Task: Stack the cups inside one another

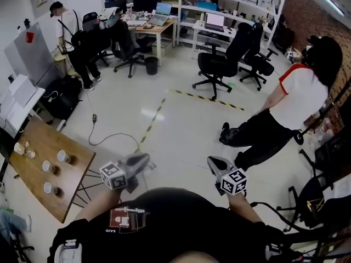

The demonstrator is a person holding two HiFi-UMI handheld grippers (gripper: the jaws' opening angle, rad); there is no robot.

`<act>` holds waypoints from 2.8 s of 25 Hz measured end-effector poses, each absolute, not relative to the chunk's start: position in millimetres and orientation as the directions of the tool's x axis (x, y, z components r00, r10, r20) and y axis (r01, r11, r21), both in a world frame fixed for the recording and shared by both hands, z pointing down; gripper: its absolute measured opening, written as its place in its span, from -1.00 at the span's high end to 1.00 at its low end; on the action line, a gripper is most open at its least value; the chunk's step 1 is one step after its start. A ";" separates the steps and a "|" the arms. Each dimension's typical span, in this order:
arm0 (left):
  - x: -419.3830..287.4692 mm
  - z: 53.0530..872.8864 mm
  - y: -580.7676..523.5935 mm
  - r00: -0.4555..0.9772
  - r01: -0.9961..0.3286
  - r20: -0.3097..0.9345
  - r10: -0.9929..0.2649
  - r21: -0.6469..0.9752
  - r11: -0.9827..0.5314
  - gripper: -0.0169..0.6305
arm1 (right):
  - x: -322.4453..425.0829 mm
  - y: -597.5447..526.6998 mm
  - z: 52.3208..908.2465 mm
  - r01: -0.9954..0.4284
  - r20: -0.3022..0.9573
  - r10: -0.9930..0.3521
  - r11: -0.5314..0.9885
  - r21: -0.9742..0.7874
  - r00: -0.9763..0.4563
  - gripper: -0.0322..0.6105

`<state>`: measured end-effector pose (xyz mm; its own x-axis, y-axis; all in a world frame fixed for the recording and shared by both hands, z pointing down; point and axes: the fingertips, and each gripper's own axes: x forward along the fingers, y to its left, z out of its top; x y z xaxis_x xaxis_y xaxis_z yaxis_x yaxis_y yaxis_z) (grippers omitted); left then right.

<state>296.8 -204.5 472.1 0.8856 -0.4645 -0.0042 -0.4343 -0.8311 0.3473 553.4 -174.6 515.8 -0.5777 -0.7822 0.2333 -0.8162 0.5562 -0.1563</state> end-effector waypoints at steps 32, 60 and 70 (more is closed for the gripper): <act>-280.9 501.5 15.5 -0.128 -0.894 0.062 -0.990 0.426 0.142 0.92 | -127.2 -216.3 518.6 0.152 0.322 0.203 0.973 -0.175 -0.925 0.86; -386.4 551.2 -64.8 -0.230 -0.851 0.181 -0.956 0.438 0.288 0.81 | -274.2 -281.9 590.4 0.344 0.438 0.408 0.913 -0.221 -0.801 0.85; -408.5 562.8 -15.3 -0.194 -0.867 0.182 -0.964 0.428 0.256 0.75 | -314.9 -176.6 598.5 0.483 0.488 0.485 0.864 -0.141 -0.726 0.74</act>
